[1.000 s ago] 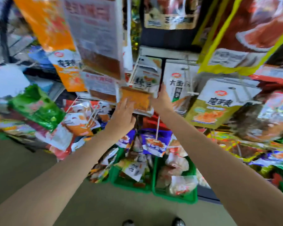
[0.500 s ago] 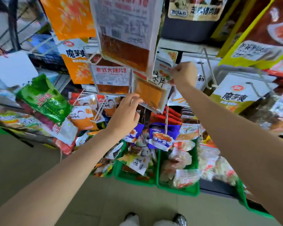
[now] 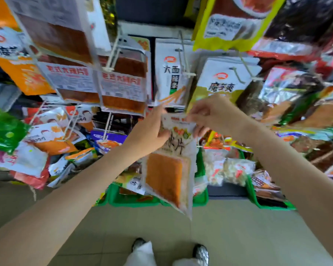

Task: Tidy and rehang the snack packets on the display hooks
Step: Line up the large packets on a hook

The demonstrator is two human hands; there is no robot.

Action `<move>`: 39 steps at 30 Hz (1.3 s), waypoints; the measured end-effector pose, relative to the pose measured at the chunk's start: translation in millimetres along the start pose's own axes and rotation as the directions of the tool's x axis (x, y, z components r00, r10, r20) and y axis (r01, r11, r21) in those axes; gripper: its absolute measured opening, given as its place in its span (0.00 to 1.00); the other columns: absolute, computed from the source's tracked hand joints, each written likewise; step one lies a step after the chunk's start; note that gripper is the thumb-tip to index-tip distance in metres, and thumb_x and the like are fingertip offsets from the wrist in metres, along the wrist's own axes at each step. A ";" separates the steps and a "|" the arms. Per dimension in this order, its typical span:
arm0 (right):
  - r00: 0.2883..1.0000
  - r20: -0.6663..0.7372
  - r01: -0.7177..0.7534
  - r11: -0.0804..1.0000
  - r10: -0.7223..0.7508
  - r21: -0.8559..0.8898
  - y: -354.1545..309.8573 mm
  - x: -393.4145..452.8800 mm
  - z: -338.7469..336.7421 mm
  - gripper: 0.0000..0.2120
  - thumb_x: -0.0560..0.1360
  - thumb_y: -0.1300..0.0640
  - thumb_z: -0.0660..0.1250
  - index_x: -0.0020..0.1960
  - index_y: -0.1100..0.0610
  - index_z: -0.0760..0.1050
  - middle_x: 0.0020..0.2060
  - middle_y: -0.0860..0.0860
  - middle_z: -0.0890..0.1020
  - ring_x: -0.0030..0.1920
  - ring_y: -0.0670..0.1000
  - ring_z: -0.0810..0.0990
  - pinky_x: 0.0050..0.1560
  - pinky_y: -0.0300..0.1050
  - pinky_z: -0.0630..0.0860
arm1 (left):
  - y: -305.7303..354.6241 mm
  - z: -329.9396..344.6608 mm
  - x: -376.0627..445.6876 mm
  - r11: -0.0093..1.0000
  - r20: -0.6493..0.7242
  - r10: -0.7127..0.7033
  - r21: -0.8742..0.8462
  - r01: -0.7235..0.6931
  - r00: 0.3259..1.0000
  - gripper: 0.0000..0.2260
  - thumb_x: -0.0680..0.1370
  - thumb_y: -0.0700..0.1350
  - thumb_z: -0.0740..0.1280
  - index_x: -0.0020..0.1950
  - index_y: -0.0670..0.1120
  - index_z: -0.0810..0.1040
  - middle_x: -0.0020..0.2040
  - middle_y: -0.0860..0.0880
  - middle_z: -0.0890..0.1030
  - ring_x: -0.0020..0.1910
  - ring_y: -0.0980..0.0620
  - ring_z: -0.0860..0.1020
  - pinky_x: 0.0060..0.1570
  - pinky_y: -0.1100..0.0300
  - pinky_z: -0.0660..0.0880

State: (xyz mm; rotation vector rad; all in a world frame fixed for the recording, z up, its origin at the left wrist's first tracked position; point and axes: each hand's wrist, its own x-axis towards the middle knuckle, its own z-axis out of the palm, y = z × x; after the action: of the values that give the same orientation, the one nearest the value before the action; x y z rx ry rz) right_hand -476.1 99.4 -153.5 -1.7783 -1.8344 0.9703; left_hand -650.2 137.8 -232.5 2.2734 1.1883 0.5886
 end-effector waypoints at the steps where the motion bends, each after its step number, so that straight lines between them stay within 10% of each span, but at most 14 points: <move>1: 0.999 0.030 -0.037 0.999 0.037 0.010 23.7 -7.0 1.2 0.08 0.76 0.63 0.64 0.37 0.61 0.75 0.26 0.54 0.81 0.30 0.55 0.83 0.36 0.46 0.80 | -0.4 17.1 3.7 1.000 0.107 -0.015 -0.024 0.018 0.994 0.17 0.75 0.40 0.65 0.63 0.44 0.69 0.48 0.45 0.76 0.36 0.50 0.74 0.38 0.60 0.68; 4: 0.984 0.079 -0.158 0.987 0.158 0.000 97.5 -24.2 8.9 0.11 0.76 0.61 0.65 0.34 0.56 0.74 0.24 0.52 0.80 0.28 0.53 0.82 0.31 0.40 0.77 | -1.4 66.8 10.0 0.973 0.395 -0.105 -0.147 0.176 0.913 0.01 0.76 0.38 0.65 0.46 0.41 0.75 0.41 0.43 0.81 0.31 0.58 0.77 0.35 0.68 0.69; 8: 0.939 0.101 -0.327 0.945 0.328 -0.036 180.0 -49.6 25.7 0.04 0.75 0.60 0.65 0.42 0.59 0.76 0.38 0.59 0.81 0.23 0.40 0.78 0.22 0.30 0.69 | 7.9 149.7 2.7 0.848 0.574 -0.226 -0.282 0.450 0.787 0.09 0.77 0.35 0.62 0.39 0.45 0.71 0.33 0.50 0.77 0.26 0.67 0.77 0.29 0.71 0.74; 11: 0.911 0.240 -0.334 0.941 0.336 -0.054 223.5 -46.4 52.1 0.19 0.72 0.61 0.70 0.61 0.63 0.73 0.55 0.59 0.78 0.47 0.40 0.80 0.40 0.29 0.71 | 10.2 207.6 10.5 0.829 0.572 -0.295 -0.245 0.502 0.765 0.05 0.78 0.35 0.62 0.43 0.41 0.74 0.34 0.50 0.75 0.29 0.67 0.77 0.27 0.73 0.73; 16: 0.889 0.041 -0.455 0.872 0.456 0.180 292.4 4.5 91.4 0.13 0.76 0.57 0.66 0.44 0.68 0.80 0.38 0.60 0.83 0.40 0.56 0.81 0.37 0.40 0.74 | -22.0 265.2 49.8 0.691 0.538 -0.461 -0.282 0.666 0.706 0.09 0.76 0.34 0.63 0.56 0.37 0.75 0.47 0.41 0.79 0.26 0.60 0.79 0.33 0.69 0.77; 20: 0.886 -0.010 -0.452 0.870 0.463 0.195 322.6 54.6 107.0 0.12 0.76 0.57 0.64 0.42 0.66 0.79 0.31 0.56 0.80 0.31 0.52 0.76 0.24 0.32 0.66 | -54.6 291.0 82.1 0.631 0.433 -0.542 -0.356 0.689 0.720 0.13 0.75 0.33 0.65 0.60 0.35 0.74 0.57 0.36 0.77 0.26 0.59 0.79 0.37 0.65 0.79; 32: 0.910 -0.235 -0.285 0.927 0.341 0.242 333.1 98.4 103.2 0.09 0.75 0.57 0.65 0.41 0.61 0.80 0.35 0.58 0.83 0.40 0.57 0.83 0.46 0.54 0.80 | -71.8 276.7 113.0 0.893 0.237 -0.351 -0.205 0.400 0.906 0.13 0.70 0.37 0.71 0.54 0.38 0.80 0.49 0.45 0.82 0.50 0.48 0.80 0.54 0.57 0.75; 39: 0.914 -0.235 -0.276 0.931 0.331 0.240 324.1 92.6 99.0 0.10 0.75 0.57 0.65 0.42 0.64 0.80 0.35 0.59 0.84 0.39 0.56 0.83 0.43 0.51 0.80 | -74.7 268.1 111.2 0.820 0.255 -0.351 -0.381 0.427 0.901 0.08 0.72 0.38 0.70 0.48 0.49 0.80 0.44 0.46 0.82 0.36 0.62 0.81 0.47 0.60 0.80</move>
State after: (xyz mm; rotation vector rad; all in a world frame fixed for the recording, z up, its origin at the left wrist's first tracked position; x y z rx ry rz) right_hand -330.4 152.9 -468.7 -1.9918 -1.2680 0.9273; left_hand -482.2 205.6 -471.3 1.6119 1.2472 0.4276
